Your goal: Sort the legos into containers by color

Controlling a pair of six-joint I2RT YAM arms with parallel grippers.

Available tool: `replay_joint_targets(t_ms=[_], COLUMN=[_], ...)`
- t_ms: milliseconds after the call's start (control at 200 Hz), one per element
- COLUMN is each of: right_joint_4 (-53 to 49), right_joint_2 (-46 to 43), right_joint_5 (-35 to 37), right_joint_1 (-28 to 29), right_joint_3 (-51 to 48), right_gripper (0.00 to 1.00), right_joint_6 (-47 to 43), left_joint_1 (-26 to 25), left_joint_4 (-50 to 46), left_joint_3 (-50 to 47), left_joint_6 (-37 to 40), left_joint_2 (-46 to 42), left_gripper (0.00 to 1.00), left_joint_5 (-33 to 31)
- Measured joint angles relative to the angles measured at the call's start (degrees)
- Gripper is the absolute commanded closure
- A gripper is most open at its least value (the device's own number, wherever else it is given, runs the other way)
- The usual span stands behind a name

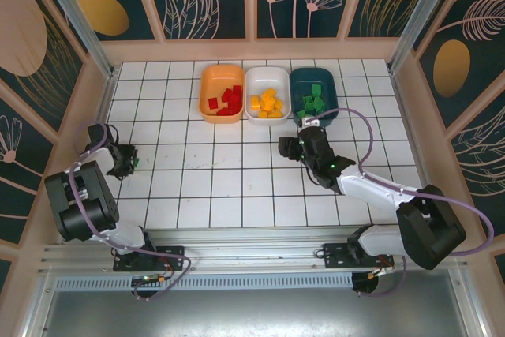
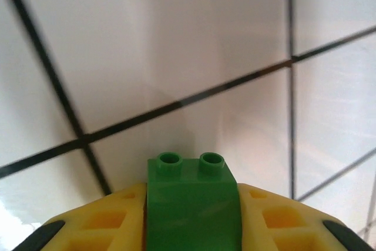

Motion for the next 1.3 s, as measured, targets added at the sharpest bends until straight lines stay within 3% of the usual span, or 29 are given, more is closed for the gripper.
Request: replay_joint_targets(t_ms=[185, 490, 716, 851, 1156, 1301], right_joint_4=[0.02, 4.48, 8.15, 8.15, 8.94, 8.87], right_joint_2=[0.00, 0.00, -0.26, -3.28, -8.70, -8.83], right_joint_5=[-1.20, -19.47, -25.59, -25.07, -23.08, -22.25], right_joint_1=[-1.14, -16.37, -28.09, -30.80, -31.58, -31.61], right_joint_3=[0.00, -4.13, -9.38, -12.96, -13.79, -13.90], right_gripper=[0.30, 0.29, 0.29, 0.29, 0.29, 0.29], right_joint_6=[0.24, 6.71, 13.92, 16.70, 17.64, 17.62], left_joint_1=[-5.40, -29.22, -45.13, -52.19, -59.82, -60.11], left_joint_4=[1.81, 4.90, 7.89, 8.33, 6.84, 7.28], left_joint_3=[0.83, 17.84, 37.70, 54.18, 91.01, 94.88], left_joint_6=[0.50, 2.29, 6.71, 10.95, 15.43, 14.01], left_joint_2=[-4.92, -1.55, 16.04, 29.94, 56.06, 61.22], left_gripper=[0.71, 0.75, 0.76, 0.76, 0.74, 0.73], left_joint_5=[0.31, -1.18, 0.28, 4.13, 10.73, 12.66])
